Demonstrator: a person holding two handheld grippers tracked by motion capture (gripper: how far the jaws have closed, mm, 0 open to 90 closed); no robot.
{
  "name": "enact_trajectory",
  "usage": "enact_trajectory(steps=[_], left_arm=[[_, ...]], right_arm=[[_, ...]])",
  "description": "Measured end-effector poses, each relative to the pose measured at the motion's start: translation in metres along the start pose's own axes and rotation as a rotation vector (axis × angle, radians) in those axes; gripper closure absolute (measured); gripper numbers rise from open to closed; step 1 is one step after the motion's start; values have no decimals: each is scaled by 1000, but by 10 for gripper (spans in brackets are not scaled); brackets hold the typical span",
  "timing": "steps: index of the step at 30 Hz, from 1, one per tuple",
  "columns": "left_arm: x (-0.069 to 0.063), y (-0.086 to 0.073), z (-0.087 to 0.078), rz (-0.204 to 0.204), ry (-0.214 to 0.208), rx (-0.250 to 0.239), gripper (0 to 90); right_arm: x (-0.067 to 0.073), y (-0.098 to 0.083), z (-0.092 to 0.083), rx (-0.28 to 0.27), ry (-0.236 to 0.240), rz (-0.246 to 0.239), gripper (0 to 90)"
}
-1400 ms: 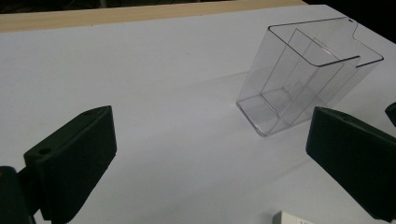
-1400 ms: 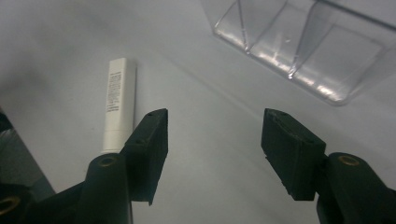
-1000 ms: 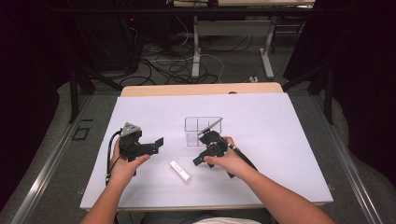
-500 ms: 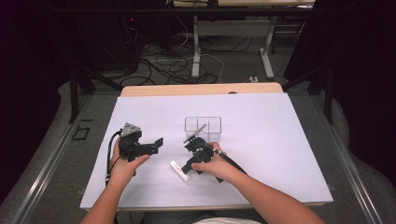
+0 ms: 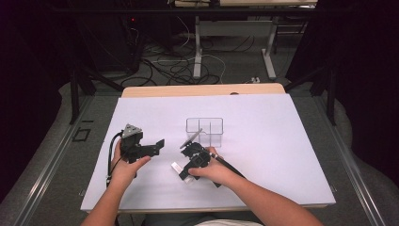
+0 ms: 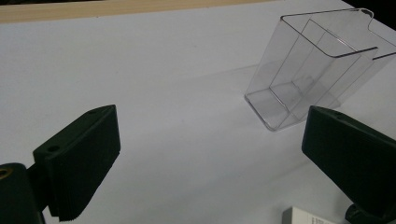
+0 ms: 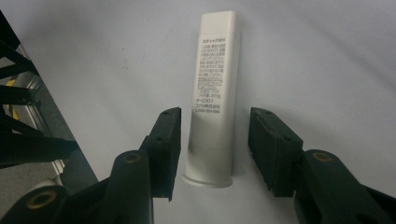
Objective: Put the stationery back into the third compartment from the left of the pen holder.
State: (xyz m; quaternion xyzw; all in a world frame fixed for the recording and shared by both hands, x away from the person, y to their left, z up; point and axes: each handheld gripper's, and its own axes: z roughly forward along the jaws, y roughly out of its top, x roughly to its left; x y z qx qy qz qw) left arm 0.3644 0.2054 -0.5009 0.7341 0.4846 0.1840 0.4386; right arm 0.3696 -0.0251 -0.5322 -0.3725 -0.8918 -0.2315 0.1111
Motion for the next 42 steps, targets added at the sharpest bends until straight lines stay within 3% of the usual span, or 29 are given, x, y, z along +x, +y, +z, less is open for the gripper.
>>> enact_trajectory(steps=[10, 13, 14, 16, 23, 25, 27, 30, 31, 34, 35, 39, 42], left_arm=[[0, 0, 0, 0, 0, 1, 44], [0, 0, 1, -1, 0, 0, 44], [0, 0, 1, 0, -1, 0, 44], [0, 0, 1, 0, -1, 1, 44], [0, 0, 1, 0, -1, -1, 44], [0, -1, 1, 0, -1, 0, 44], [0, -1, 1, 1, -2, 1, 44], [0, -1, 1, 2, -2, 1, 44], [0, -1, 1, 2, -2, 2, 44], [0, -1, 2, 3, -2, 1, 44], [0, -1, 2, 3, -3, 1, 44], [0, -1, 1, 4, -1, 2, 44], [1, -1, 0, -1, -1, 5, 45]], right_arm=[[3, 0, 6, 32, -1, 21, 625], [1, 2, 4, 65, -2, 24, 649], [2, 0, 8, 3, 5, 48, 650], [2, 1, 6, 40, -7, 52, 655], [2, 1, 6, 52, 4, 80, 667], [0, 1, 7, 38, 2, 58, 668], [1, 1, 9, 12, 11, 70, 669], [1, 2, 8, 29, 5, 67, 670], [2, 0, 11, -19, 9, 76, 670], [2, 2, 6, 48, 1, 65, 670], [3, 2, 5, 58, -4, 85, 671], [2, 1, 6, 36, -14, 59, 671], [5, 0, 4, 44, 8, 78, 672]])
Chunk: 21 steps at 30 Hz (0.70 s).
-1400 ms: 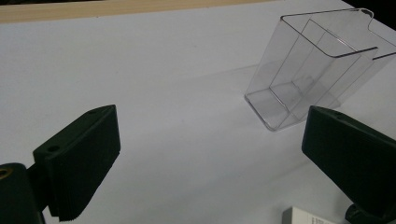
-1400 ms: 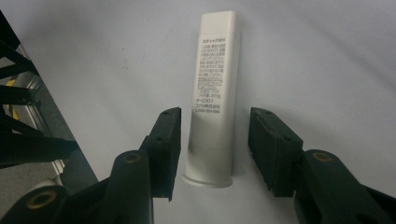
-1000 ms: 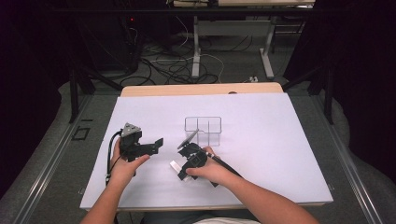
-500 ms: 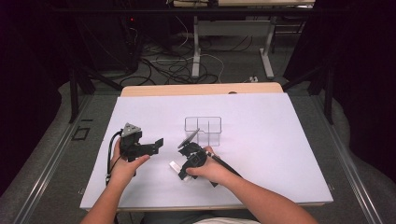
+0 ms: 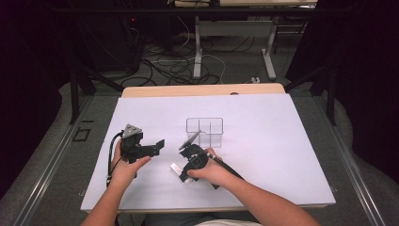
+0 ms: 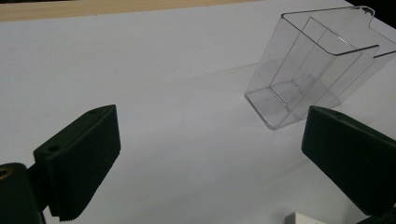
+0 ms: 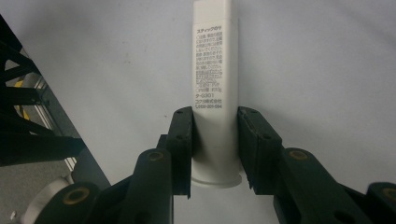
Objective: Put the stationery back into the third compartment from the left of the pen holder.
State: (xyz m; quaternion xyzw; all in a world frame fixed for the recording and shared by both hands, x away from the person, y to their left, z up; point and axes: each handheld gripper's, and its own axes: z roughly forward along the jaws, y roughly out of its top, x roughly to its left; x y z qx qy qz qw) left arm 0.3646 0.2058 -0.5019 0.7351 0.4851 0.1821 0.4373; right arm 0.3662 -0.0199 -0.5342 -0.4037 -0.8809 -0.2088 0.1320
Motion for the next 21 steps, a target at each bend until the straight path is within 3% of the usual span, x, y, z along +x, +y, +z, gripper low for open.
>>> enact_trajectory(steps=[1, 3, 4, 5, 10, 11, 12, 13, 15, 16, 19, 20, 21], left_arm=[[0, 0, 0, -1, -2, -1, 45], [0, 0, 0, -3, -3, 2, 45], [0, 0, 0, -2, -3, 2, 45], [0, 0, 0, -2, -3, 2, 45], [1, 0, -1, -3, 0, -3, 46], [1, 0, -1, -4, 1, -2, 45], [2, 0, -1, -5, 1, -3, 46], [2, 0, -1, -6, 3, -3, 46], [2, 0, -1, -10, 1, -6, 46], [2, 0, -2, -12, 3, -5, 46], [3, 0, -2, -12, 4, -4, 46], [3, 0, -2, -13, 3, -5, 46], [3, 0, -2, -14, 3, -4, 47]], right_arm=[[0, -1, 2, -48, 8, -17, 671], [-1, 0, -2, -28, 5, -30, 671], [1, -2, -1, -61, 25, -5, 671], [0, 0, -4, -33, 16, -30, 672], [1, -3, -13, -52, 5, -63, 672], [1, -3, -14, -63, 5, -73, 672], [1, -5, -13, -107, 13, -79, 671], [0, -4, -16, -73, 5, -101, 672], [1, -6, -16, -118, 7, -113, 671], [1, -6, -20, -87, -5, -133, 671], [1, -9, -23, -120, -20, -163, 671], [0, -9, -26, -94, -28, -185, 671], [0, -10, -28, -105, -38, -197, 671]])
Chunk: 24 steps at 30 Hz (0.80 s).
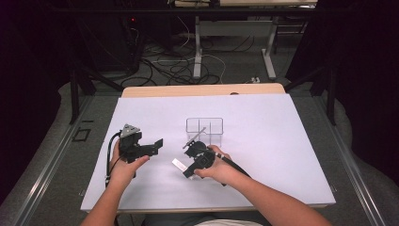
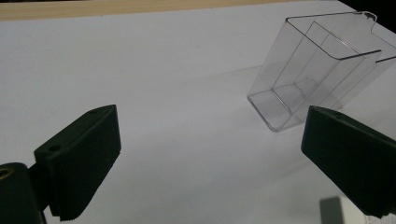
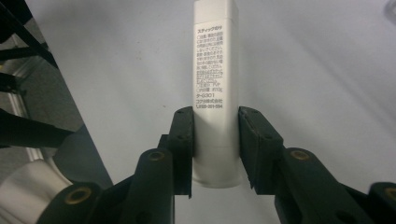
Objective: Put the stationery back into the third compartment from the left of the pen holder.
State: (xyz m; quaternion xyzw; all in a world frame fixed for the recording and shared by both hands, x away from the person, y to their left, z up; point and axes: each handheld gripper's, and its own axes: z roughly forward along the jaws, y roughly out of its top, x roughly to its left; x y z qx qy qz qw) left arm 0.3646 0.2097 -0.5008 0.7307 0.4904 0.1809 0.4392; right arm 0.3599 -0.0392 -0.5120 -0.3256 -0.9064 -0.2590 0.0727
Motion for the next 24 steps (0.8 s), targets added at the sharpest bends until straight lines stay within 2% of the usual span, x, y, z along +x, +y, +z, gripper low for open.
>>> enact_trajectory(steps=[2, 4, 5, 7, 10, 14, 15, 16, 17, 19, 22, 23, 24], left_arm=[[0, 0, 0, 1, 1, 0, 47], [0, 0, 0, 0, 0, 0, 47], [0, 0, 0, -1, 0, -1, 47], [0, 0, 0, -1, 0, 0, 48], [-1, 0, 1, -3, -1, 1, 48], [-1, 0, 1, -1, -2, -2, 49], [-1, 0, 1, -1, -3, -2, 50], [-1, 0, 1, -2, -3, -2, 54], [-1, 0, 1, -3, -2, -6, 54], [-1, 0, 0, -4, -6, -1, 61], [-2, 1, 0, -14, -13, -8, 66], [-1, 1, -1, -9, -22, -5, 73], [-2, 2, -1, -10, -25, -5, 73]], right_arm=[[0, -2, -4, -24, -22, -36, 671], [-1, -4, -8, -26, -59, -75, 671], [0, -6, -10, -32, -59, -71, 671], [1, -9, -14, -52, -96, -109, 671], [3, -14, -18, -83, -175, -231, 671], [12, -21, -22, -111, -314, -417, 671], [17, -25, -24, -115, -374, -513, 671], [20, -27, -25, -109, -398, -570, 671], [20, -27, -25, -109, -398, -570, 671], [23, -31, -26, -133, -447, -681, 671], [27, -38, -28, -152, -507, -813, 671], [28, -42, -29, -167, -562, -910, 671], [28, -42, -29, -167, -562, -910, 671]])
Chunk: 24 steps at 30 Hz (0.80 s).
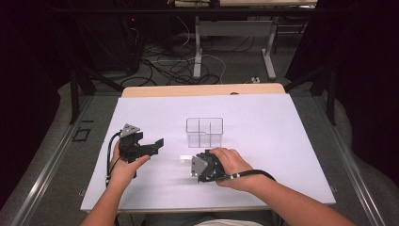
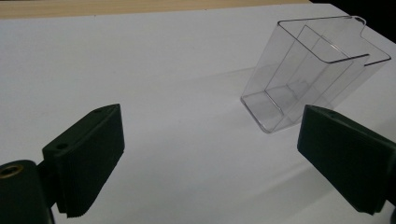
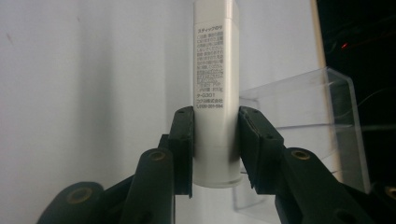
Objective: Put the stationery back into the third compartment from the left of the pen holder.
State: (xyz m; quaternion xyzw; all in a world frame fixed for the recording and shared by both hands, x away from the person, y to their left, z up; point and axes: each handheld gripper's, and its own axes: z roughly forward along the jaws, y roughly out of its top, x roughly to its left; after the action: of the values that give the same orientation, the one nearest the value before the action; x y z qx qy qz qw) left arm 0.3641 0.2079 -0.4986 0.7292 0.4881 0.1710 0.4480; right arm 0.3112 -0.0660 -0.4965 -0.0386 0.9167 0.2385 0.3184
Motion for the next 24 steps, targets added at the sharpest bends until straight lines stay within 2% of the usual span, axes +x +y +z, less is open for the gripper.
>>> enact_trajectory(steps=[1, 2, 5, 8, 9, 10, 12, 14, 15, 16, 18, 20, 22, 23, 24], left_arm=[[-1, 1, -1, 3, -5, 7, 79], [-2, 1, 0, 9, -9, 6, 79], [-7, 4, -1, 29, -18, 11, 100], [-14, 8, -1, 40, -50, 17, 111], [-16, 9, -1, 40, -62, 16, 117], [-18, 11, -1, 41, -75, 27, 121], [-23, 13, 0, 47, -97, 31, 154], [-27, 15, 1, 65, -116, 48, 161], [-30, 16, 2, 67, -130, 57, 166], [-32, 17, 3, 93, -133, 70, 188], [-36, 19, 5, 121, -147, 86, 207], [-41, 21, 7, 147, -160, 103, 238], [-45, 22, 8, 166, -189, 122, 271], [-48, 23, 9, 173, -208, 129, 295], [-51, 24, 10, 187, -220, 146, 310]], right_arm=[[2, -3, -3, 2, -38, -92, 671], [2, -3, -3, 2, -38, -92, 671], [3, -10, -4, -19, -100, -213, 671], [4, -16, -6, -38, -150, -350, 670], [3, -18, -7, -26, -159, -413, 671], [3, -20, -8, -9, -166, -449, 671], [3, -23, -8, -18, -197, -545, 671], [3, -27, -9, -3, -210, -612, 670], [2, -27, -9, -4, -216, -675, 670], [4, -30, -9, 8, -216, -664, 670], [3, -31, -9, 6, -220, -741, 670], [5, -32, -8, 5, -226, -782, 670], [6, -32, -7, 23, -230, -844, 670], [6, -33, -6, 10, -236, -863, 670], [6, -33, -6, 20, -241, -877, 670]])
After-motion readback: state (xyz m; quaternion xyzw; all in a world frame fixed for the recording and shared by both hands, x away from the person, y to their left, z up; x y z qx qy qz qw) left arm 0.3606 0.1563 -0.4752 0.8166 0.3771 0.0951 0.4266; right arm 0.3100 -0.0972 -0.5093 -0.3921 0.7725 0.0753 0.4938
